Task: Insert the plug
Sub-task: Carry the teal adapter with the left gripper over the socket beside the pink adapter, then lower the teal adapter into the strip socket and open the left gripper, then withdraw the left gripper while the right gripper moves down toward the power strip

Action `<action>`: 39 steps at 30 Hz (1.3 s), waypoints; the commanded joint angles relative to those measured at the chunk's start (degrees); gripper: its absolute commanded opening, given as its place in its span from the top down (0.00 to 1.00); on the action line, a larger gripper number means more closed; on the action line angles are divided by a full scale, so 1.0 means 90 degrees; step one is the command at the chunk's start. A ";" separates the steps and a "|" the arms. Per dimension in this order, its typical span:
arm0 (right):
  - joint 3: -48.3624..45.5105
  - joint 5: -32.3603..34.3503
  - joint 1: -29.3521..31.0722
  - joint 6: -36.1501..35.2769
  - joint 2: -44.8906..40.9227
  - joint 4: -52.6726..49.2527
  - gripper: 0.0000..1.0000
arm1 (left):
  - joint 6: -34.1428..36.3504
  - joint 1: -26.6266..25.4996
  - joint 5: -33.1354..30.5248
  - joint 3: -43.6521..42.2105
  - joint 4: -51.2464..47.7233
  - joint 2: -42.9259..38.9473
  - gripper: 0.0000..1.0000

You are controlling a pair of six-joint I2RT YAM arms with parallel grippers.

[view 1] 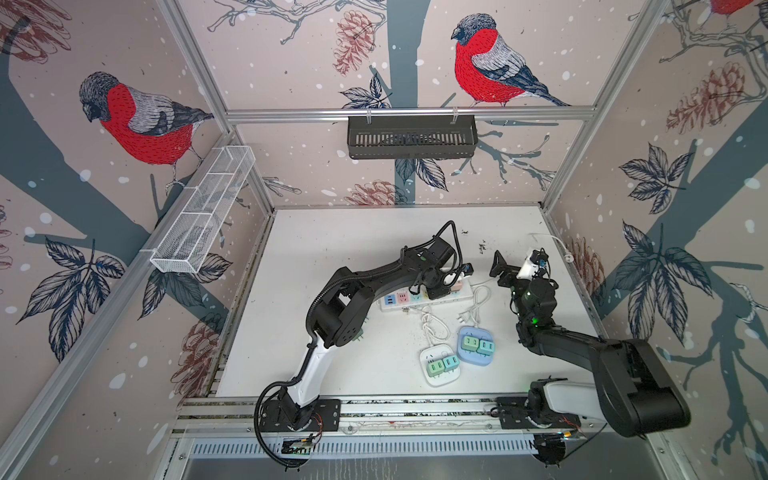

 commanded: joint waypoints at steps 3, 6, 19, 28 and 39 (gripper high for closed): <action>0.0045 0.0461 -0.0086 0.0485 0.0022 0.0100 0.00 | 0.0016 0.0017 0.0045 0.0048 -0.0698 0.0233 1.00; 0.0349 0.0246 -0.0091 0.0464 0.0116 -0.0379 0.01 | -0.0042 0.0017 -0.0019 0.0023 -0.0636 0.0201 0.98; 0.0278 0.0027 -0.0089 0.0406 0.0056 -0.0283 0.00 | -0.0593 0.0026 -0.0432 -0.1062 0.0583 -0.1399 0.02; 0.0683 -0.0416 -0.0064 0.0292 0.0372 -0.0628 0.00 | -0.2808 0.0224 -0.2176 -0.4784 0.4047 -0.4922 0.02; 0.1612 -0.1446 0.0221 0.0975 0.0766 -0.2407 0.47 | -0.3825 0.1245 -0.1247 -0.7937 0.7078 -0.6879 0.02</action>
